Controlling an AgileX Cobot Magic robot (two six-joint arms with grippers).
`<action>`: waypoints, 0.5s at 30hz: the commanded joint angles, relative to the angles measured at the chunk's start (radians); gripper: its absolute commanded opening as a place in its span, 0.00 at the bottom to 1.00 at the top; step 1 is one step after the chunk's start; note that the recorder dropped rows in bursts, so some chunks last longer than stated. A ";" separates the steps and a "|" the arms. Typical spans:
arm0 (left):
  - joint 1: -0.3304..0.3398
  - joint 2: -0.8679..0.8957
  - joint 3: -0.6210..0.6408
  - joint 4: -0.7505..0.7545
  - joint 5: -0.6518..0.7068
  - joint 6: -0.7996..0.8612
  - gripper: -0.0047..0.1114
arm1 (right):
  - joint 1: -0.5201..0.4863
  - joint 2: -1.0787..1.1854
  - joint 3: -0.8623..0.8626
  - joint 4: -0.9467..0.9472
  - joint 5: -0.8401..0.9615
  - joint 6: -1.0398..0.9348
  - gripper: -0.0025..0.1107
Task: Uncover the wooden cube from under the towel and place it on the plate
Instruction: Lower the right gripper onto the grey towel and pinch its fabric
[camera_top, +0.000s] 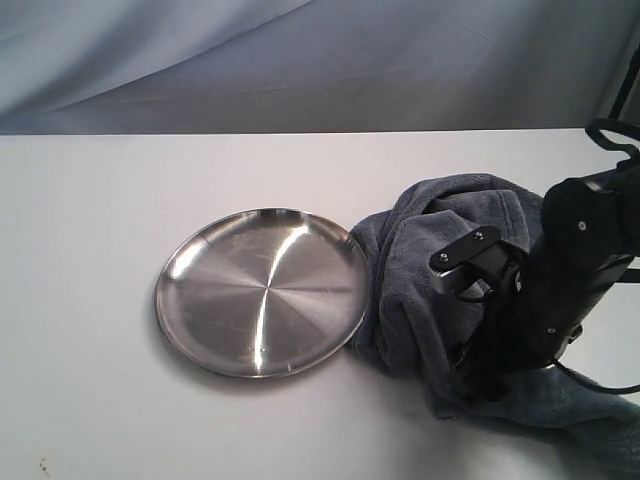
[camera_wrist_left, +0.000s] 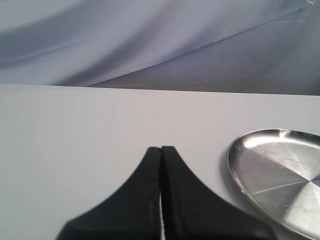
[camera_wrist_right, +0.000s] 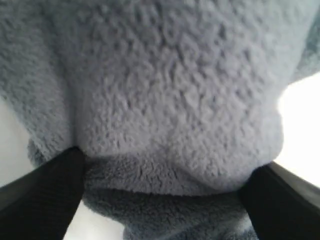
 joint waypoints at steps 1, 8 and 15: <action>0.003 -0.002 0.004 -0.008 -0.012 -0.004 0.04 | 0.004 0.025 -0.005 -0.003 -0.001 0.008 0.62; 0.003 -0.002 0.004 -0.008 -0.012 -0.004 0.04 | 0.004 0.025 -0.005 -0.003 0.031 0.041 0.23; 0.003 -0.002 0.004 -0.008 -0.012 -0.004 0.04 | 0.004 0.014 -0.005 -0.003 0.111 0.041 0.02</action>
